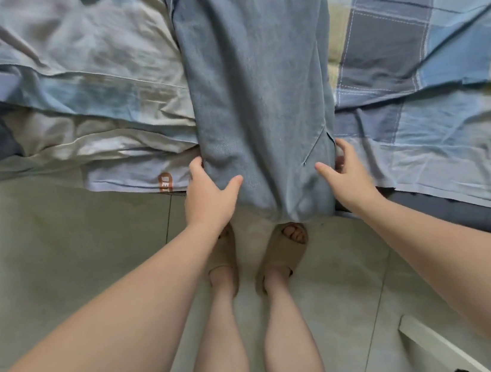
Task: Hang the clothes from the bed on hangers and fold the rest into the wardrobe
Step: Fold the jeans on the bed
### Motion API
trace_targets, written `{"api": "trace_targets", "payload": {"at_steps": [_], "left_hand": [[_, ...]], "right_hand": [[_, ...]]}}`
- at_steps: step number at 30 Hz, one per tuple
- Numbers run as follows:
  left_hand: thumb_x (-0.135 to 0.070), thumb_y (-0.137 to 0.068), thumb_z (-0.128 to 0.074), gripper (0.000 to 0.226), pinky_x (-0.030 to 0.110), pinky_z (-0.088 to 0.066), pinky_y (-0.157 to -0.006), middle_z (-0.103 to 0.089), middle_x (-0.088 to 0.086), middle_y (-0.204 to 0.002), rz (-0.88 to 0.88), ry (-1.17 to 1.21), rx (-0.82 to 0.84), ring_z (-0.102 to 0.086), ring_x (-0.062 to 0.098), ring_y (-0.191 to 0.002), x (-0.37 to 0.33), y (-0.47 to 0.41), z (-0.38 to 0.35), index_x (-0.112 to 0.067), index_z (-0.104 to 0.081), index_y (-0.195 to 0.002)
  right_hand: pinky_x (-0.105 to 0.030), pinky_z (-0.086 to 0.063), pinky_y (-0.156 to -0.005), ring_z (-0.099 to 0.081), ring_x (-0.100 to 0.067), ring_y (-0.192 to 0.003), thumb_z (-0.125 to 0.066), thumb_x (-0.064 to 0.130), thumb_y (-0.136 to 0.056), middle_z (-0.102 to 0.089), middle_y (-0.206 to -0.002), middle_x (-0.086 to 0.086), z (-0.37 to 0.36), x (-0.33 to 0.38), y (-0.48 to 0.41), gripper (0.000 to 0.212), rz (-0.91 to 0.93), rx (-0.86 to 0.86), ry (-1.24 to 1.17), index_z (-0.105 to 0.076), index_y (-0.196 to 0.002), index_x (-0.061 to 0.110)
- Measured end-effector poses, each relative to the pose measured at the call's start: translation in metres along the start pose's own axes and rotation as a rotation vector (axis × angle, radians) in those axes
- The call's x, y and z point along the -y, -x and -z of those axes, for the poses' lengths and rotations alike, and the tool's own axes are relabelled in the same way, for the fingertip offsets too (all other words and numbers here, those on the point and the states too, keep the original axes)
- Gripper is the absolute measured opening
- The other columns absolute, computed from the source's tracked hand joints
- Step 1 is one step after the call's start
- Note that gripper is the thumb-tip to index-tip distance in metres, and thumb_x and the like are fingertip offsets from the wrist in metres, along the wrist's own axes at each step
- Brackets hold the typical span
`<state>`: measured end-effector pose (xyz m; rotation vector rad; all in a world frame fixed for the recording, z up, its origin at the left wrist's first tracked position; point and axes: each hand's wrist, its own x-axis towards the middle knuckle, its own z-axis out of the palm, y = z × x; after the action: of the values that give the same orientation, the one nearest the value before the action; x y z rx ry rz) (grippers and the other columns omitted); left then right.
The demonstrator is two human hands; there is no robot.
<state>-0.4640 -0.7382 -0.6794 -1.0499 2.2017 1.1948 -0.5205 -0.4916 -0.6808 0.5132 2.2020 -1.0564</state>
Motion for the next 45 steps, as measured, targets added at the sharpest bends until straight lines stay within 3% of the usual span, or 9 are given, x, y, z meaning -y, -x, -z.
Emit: {"api": "trace_targets", "payload": {"at_steps": [3,6,10,22,28,32,36,42,45], "left_hand": [[-0.041,-0.078,-0.081,0.051,0.028,-0.040,-0.078,-0.059,-0.010,-0.101,0.020,0.043,0.044,-0.059,0.019,-0.100,-0.002,-0.008,-0.003,-0.018,-0.047,-0.109],[-0.030,-0.076,-0.086,0.044,0.032,-0.051,-0.087,-0.067,-0.009,-0.104,0.060,0.130,0.180,-0.064,0.016,-0.101,0.003,-0.015,0.004,-0.016,-0.060,-0.109],[-0.012,-0.076,-0.085,0.042,0.034,-0.054,-0.094,-0.074,0.006,-0.112,0.116,0.164,0.334,-0.069,0.021,-0.106,0.014,-0.002,0.011,-0.006,-0.071,-0.115],[-0.013,-0.085,-0.077,0.029,0.042,-0.055,-0.095,-0.073,0.009,-0.113,0.249,0.103,0.499,-0.069,0.023,-0.103,0.038,0.137,0.056,-0.005,-0.070,-0.112],[-0.018,-0.095,-0.063,0.024,0.032,-0.051,-0.089,-0.071,0.007,-0.115,0.254,0.053,0.413,-0.066,0.023,-0.102,0.014,0.181,0.122,-0.005,-0.069,-0.114],[-0.027,-0.098,-0.058,0.021,0.032,-0.047,-0.082,-0.066,-0.001,-0.098,0.193,-0.005,0.340,-0.062,0.021,-0.092,-0.015,0.203,0.176,-0.011,-0.065,-0.109],[-0.030,-0.097,-0.058,0.022,0.030,-0.041,-0.071,-0.064,0.002,-0.087,0.155,-0.013,0.277,-0.060,0.023,-0.083,-0.037,0.223,0.214,-0.009,-0.064,-0.098],[-0.033,-0.098,-0.058,0.026,0.036,-0.049,-0.080,-0.067,0.010,-0.098,0.145,0.029,0.239,-0.064,0.030,-0.093,-0.042,0.259,0.259,-0.008,-0.066,-0.097],[-0.035,-0.098,-0.058,0.026,0.040,-0.052,-0.091,-0.066,0.009,-0.096,0.150,0.052,0.225,-0.064,0.030,-0.089,-0.037,0.274,0.279,-0.011,-0.063,-0.088]], "right_hand": [[-0.025,-0.053,-0.090,-0.065,-0.003,-0.099,-0.070,0.019,-0.092,-0.065,-0.116,0.000,-0.008,-0.005,0.000,0.051,-0.065,-0.017,-0.179,-0.041,-0.134,0.022],[-0.040,-0.057,-0.087,-0.069,-0.016,-0.098,-0.076,0.022,-0.088,-0.068,-0.116,-0.001,-0.014,-0.004,0.003,0.041,-0.173,0.050,-0.279,-0.052,-0.122,0.018],[-0.020,-0.057,-0.064,-0.073,-0.006,-0.082,-0.079,0.016,-0.084,-0.075,-0.100,0.005,-0.012,-0.003,0.018,0.019,-0.196,0.148,-0.294,-0.069,-0.098,0.023],[-0.025,-0.055,-0.063,-0.072,-0.011,-0.077,-0.083,0.011,-0.078,-0.076,-0.095,0.002,0.006,0.010,0.168,0.028,-0.327,0.142,-0.298,-0.071,-0.103,0.017],[-0.039,-0.059,-0.084,-0.072,-0.022,-0.086,-0.081,0.019,-0.082,-0.075,-0.094,-0.002,0.023,0.035,0.252,0.019,-0.432,0.122,-0.309,-0.074,-0.099,0.014],[-0.038,-0.058,-0.086,-0.072,-0.023,-0.086,-0.079,0.026,-0.084,-0.075,-0.097,-0.004,0.038,0.066,0.296,0.012,-0.424,0.071,-0.360,-0.071,-0.088,0.018],[-0.040,-0.059,-0.083,-0.074,-0.025,-0.084,-0.078,0.026,-0.085,-0.078,-0.096,-0.007,0.046,0.092,0.328,0.022,-0.433,0.069,-0.482,-0.072,-0.102,0.012],[-0.039,-0.061,-0.067,-0.075,-0.025,-0.079,-0.075,0.021,-0.088,-0.078,-0.093,-0.009,0.053,0.127,0.379,0.023,-0.472,0.111,-0.711,-0.071,-0.107,0.008],[-0.040,-0.060,-0.073,-0.073,-0.028,-0.080,-0.074,0.023,-0.090,-0.077,-0.094,-0.011,0.050,0.136,0.402,0.025,-0.455,0.131,-0.707,-0.072,-0.107,0.004]]}}
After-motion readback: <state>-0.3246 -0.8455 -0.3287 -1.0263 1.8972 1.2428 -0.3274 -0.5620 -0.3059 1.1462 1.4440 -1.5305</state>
